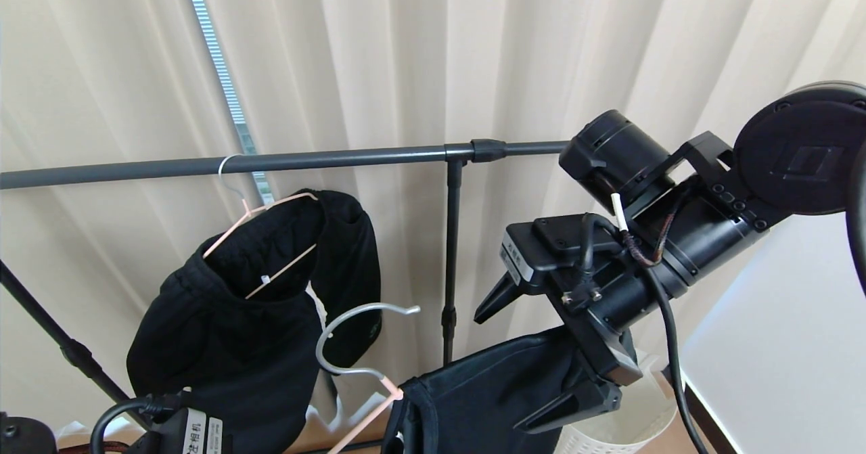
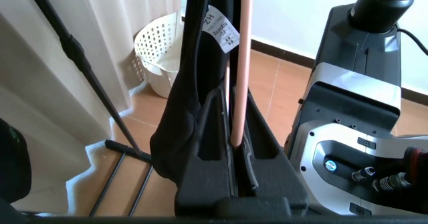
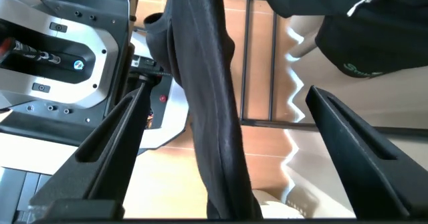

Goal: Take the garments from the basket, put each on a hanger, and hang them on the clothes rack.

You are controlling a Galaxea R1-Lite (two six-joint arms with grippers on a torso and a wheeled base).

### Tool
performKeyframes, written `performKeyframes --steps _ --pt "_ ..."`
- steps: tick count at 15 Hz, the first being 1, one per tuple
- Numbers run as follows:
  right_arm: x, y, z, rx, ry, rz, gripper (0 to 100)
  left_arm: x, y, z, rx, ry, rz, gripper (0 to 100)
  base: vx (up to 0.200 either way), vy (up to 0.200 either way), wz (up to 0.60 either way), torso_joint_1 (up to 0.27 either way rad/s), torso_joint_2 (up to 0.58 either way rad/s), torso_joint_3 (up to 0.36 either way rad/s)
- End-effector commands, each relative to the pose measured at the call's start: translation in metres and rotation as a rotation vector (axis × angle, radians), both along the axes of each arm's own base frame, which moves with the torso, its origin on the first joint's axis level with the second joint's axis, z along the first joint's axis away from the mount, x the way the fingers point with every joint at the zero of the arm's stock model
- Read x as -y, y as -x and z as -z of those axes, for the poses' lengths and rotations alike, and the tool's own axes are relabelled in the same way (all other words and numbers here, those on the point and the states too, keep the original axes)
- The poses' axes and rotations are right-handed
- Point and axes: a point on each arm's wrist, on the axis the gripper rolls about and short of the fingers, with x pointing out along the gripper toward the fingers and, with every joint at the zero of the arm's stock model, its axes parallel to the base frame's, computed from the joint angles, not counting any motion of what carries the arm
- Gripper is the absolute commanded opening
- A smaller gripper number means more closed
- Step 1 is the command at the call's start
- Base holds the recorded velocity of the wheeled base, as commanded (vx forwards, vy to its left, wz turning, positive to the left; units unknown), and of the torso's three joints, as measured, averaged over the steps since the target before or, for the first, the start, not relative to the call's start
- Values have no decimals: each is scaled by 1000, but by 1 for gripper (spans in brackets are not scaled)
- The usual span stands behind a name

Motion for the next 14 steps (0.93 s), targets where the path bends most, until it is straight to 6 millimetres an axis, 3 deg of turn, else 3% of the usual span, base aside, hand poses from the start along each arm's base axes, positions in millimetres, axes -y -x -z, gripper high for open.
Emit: performKeyframes --steps 1,2,3,11,12,14 --pt "-3 -2 2 -4 4 -2 100 1 0 0 -1 0 5 0 0 0 0 0 0 0" --pt "-2 -2 2 -6 4 1 100 1 0 0 -1 0 5 0 0 0 0 0 0 0" --pt "-2 -2 2 -7 3 2 0 0 1 0 1 1 5 0 0 0 0 0 0 0" --pt "6 10 -9 10 -12 3 0 1 0 1 -4 -5 4 0 0 0 0 0 0 0" --pt "8 11 -10 13 -14 3 0 0 0 1 -5 -7 2 100 0 0 0 0 0 0" --pt "14 19 -20 31 -29 20 0 0 -1 0 -11 4 -8 100 0 0 0 0 0 0"
